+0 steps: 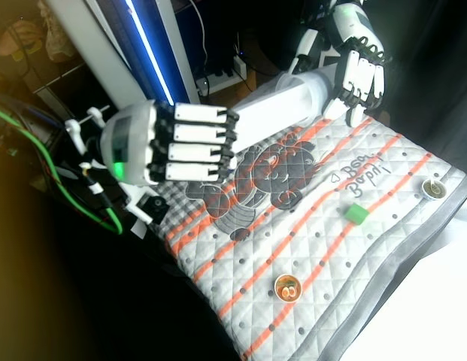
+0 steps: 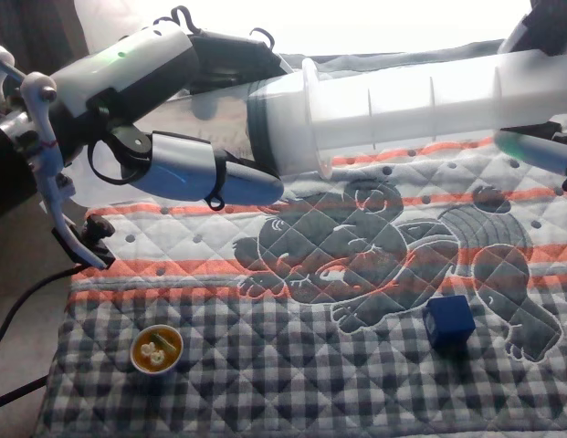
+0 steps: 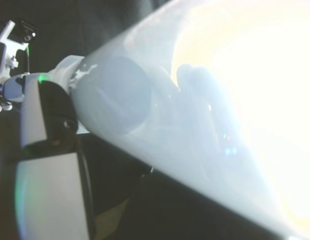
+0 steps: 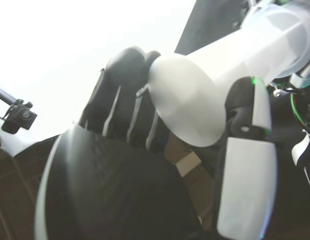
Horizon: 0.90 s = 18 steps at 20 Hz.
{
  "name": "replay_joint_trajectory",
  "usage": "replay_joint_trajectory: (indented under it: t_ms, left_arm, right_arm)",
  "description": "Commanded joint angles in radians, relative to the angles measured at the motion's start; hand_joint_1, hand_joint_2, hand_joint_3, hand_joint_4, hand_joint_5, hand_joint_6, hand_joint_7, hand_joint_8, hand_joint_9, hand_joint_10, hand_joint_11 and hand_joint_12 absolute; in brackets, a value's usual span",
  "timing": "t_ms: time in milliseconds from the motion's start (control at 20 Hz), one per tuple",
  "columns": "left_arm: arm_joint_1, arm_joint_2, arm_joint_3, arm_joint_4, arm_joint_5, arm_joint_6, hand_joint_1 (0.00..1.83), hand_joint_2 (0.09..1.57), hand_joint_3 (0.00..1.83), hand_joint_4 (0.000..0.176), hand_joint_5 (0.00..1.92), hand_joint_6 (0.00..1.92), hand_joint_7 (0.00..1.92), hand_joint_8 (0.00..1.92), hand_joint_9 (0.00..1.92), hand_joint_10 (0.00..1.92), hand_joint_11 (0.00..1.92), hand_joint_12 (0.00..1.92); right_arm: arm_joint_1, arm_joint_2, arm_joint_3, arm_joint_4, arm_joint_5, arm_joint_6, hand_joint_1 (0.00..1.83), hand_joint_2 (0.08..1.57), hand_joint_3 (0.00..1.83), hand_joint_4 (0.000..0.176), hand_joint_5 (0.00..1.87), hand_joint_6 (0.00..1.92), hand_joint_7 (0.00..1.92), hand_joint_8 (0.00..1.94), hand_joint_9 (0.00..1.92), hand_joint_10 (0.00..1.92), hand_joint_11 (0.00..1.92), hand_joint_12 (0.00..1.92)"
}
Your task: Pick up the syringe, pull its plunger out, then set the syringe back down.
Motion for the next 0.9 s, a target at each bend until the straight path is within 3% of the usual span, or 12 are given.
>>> replay_joint_trajectory:
  t_ms: [0,50,100,150,350,450,550,600,700,750,800,850]
  left_arm:
    - [-0.012,0.014,0.007,-0.032,0.183,-0.039,1.19,1.19,0.00,0.000,0.88,1.12,0.78,1.36,0.56,1.34,0.28,1.92]
    - [-0.012,0.014,0.007,-0.033,0.183,-0.039,1.19,1.19,0.00,0.000,0.88,1.12,0.78,1.36,0.55,1.33,0.25,1.92]
    - [-0.011,0.014,0.007,-0.035,0.183,-0.039,1.19,1.19,0.00,0.000,0.88,1.12,0.78,1.36,0.55,1.33,0.25,1.92]
    - [-0.010,0.014,0.008,-0.036,0.182,-0.039,1.19,1.19,0.00,0.000,0.89,1.08,0.80,1.36,0.58,1.35,0.29,1.92]
    - [-0.008,0.008,0.011,-0.041,0.179,-0.039,1.20,1.19,0.00,0.000,0.88,1.05,0.80,1.42,0.58,1.41,0.33,1.92]
    - [-0.007,0.003,0.015,-0.043,0.170,-0.039,1.19,1.19,0.00,0.009,0.87,1.16,0.83,1.27,0.62,1.22,0.31,1.77]
    - [-0.009,-0.020,0.033,-0.043,0.132,-0.039,1.35,1.20,0.00,0.000,0.85,0.98,0.82,1.36,0.66,1.58,0.40,1.87]
    - [-0.017,-0.049,0.058,-0.038,0.084,-0.039,1.24,1.17,0.00,0.000,0.90,0.98,0.87,1.32,0.67,1.35,0.38,1.82]
    - [-0.034,-0.112,0.108,-0.021,-0.010,-0.039,1.35,1.18,0.00,0.000,0.88,1.01,0.82,1.25,0.75,1.51,0.58,1.81]
    - [-0.037,-0.131,0.123,-0.014,-0.045,-0.039,1.26,1.18,0.00,0.000,0.91,0.86,0.82,1.48,0.81,1.66,0.77,1.90]
    - [-0.038,-0.159,0.143,-0.001,-0.093,-0.039,1.25,1.17,0.00,0.000,0.93,0.80,0.85,1.48,0.92,1.72,0.98,1.92]
    - [-0.038,-0.184,0.162,0.010,-0.138,-0.039,1.34,1.17,0.00,0.000,0.87,0.94,0.86,1.29,0.80,1.54,0.69,1.80]
  right_arm:
    - [-0.001,0.014,0.014,0.079,0.109,-0.032,1.09,1.12,0.00,0.000,0.58,1.05,0.52,1.08,0.43,1.24,0.32,1.74]
    - [-0.001,0.014,0.014,0.079,0.109,-0.032,0.97,0.99,0.00,0.008,0.24,0.38,0.23,0.23,0.10,0.57,0.02,1.46]
    - [-0.001,0.014,0.014,0.079,0.108,-0.032,0.97,0.99,0.00,0.008,0.24,0.38,0.23,0.23,0.10,0.57,0.02,1.46]
    - [-0.001,0.014,0.013,0.078,0.108,-0.032,0.98,0.89,0.00,0.045,0.17,0.19,0.12,0.07,0.02,0.35,0.00,1.27]
    - [-0.001,0.014,0.013,0.078,0.108,-0.032,0.98,0.88,0.00,0.029,0.19,0.04,0.10,0.00,0.01,0.24,0.00,1.08]
    - [-0.001,0.014,0.013,0.078,0.108,-0.032,0.99,0.87,0.00,0.041,0.20,0.03,0.12,0.00,0.03,0.24,0.00,1.09]
    - [-0.002,0.014,0.013,0.078,0.108,-0.032,0.93,0.88,0.00,0.031,0.21,0.02,0.13,0.01,0.04,0.24,0.00,1.09]
    - [-0.002,0.014,0.014,0.078,0.108,-0.032,0.93,0.88,0.00,0.034,0.22,0.03,0.14,0.01,0.05,0.24,0.00,1.09]
    - [-0.002,0.014,0.014,0.078,0.108,-0.032,0.90,0.88,0.00,0.047,0.23,0.03,0.14,0.01,0.06,0.25,0.00,1.10]
    - [-0.002,0.014,0.015,0.078,0.108,-0.032,0.88,0.89,0.00,0.046,0.23,0.03,0.15,0.01,0.08,0.25,0.00,1.11]
    - [-0.002,0.014,0.015,0.077,0.108,-0.032,0.86,0.89,0.00,0.032,0.24,0.02,0.18,0.01,0.10,0.26,0.00,1.16]
    - [-0.002,0.014,0.015,0.077,0.108,-0.032,0.85,0.90,0.00,0.029,0.24,0.02,0.18,0.01,0.11,0.24,0.00,1.14]
